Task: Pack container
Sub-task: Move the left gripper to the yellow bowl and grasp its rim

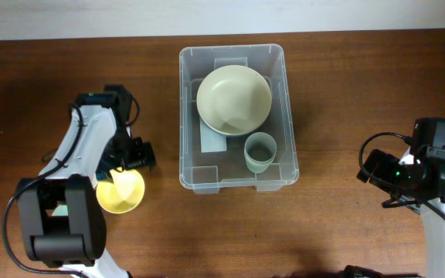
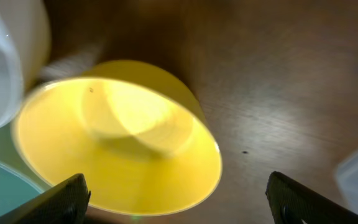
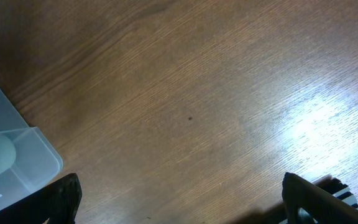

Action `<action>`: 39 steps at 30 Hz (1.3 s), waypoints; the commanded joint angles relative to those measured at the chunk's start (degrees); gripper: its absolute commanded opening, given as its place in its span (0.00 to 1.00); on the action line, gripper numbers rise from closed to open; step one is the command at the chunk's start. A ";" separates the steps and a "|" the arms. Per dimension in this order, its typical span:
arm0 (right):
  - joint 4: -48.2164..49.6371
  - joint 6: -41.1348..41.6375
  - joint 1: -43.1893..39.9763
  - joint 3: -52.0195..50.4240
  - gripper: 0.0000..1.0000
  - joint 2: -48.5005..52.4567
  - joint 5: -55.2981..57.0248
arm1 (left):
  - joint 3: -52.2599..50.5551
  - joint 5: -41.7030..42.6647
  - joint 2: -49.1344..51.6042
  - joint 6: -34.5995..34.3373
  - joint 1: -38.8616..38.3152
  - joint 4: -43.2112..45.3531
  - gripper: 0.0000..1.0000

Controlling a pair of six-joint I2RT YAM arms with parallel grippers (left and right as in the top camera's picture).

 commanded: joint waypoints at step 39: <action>-0.04 -0.39 -0.31 0.92 0.99 -0.11 -0.15 | 16.31 0.11 -1.66 8.28 -4.61 1.25 0.01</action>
